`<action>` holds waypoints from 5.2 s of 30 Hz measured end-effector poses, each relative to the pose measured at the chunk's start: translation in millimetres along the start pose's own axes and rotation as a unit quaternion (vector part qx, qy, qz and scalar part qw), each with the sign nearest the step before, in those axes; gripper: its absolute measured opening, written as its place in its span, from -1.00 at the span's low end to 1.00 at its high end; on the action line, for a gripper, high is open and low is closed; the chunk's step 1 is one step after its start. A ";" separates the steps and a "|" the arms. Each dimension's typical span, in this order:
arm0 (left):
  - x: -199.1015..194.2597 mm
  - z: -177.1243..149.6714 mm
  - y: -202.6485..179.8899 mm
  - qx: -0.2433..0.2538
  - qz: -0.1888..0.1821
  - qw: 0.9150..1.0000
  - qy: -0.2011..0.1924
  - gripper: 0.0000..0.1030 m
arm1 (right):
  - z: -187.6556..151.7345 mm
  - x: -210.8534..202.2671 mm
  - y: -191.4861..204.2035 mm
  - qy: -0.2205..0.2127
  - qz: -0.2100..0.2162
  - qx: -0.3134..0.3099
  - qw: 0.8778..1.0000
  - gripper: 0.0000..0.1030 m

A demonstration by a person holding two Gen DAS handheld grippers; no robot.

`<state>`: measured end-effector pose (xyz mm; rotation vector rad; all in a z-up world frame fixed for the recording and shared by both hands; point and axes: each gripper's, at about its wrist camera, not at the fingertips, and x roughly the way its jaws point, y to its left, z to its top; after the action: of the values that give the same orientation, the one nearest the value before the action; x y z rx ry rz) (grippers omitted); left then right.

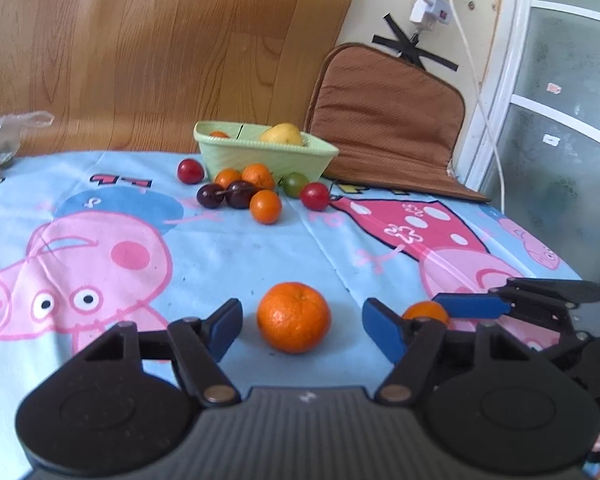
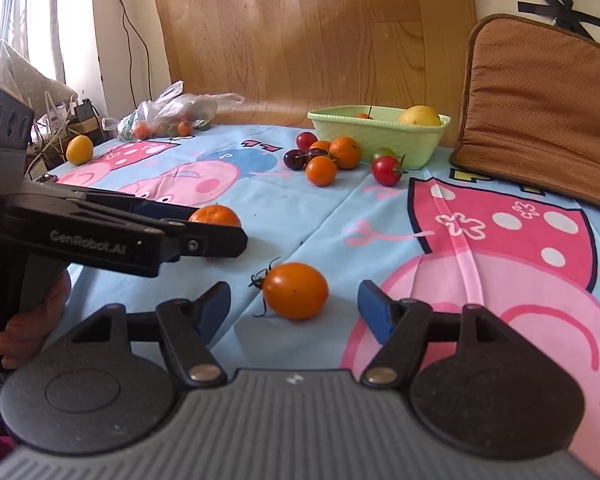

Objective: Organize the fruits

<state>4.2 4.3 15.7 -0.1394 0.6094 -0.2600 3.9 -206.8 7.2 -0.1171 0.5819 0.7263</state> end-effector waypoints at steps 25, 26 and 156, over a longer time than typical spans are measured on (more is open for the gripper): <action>-23.5 -16.1 -0.9 -0.023 0.009 1.000 0.000 -0.11 | -3.5 -3.1 10.6 -0.005 0.003 0.000 1.000 -0.25; -24.1 -16.2 -0.7 -0.024 0.011 1.000 -0.001 -0.01 | -3.5 -3.0 11.0 -0.005 0.002 -0.001 1.000 -0.25; 143.1 125.3 162.1 -0.181 -0.074 0.981 -0.014 0.62 | 104.3 124.5 -146.5 0.019 0.064 0.220 0.973 -0.21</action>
<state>222.3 125.9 6.0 -0.5397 0.6148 -0.2896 222.5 -211.7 13.3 0.3217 0.7795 0.7037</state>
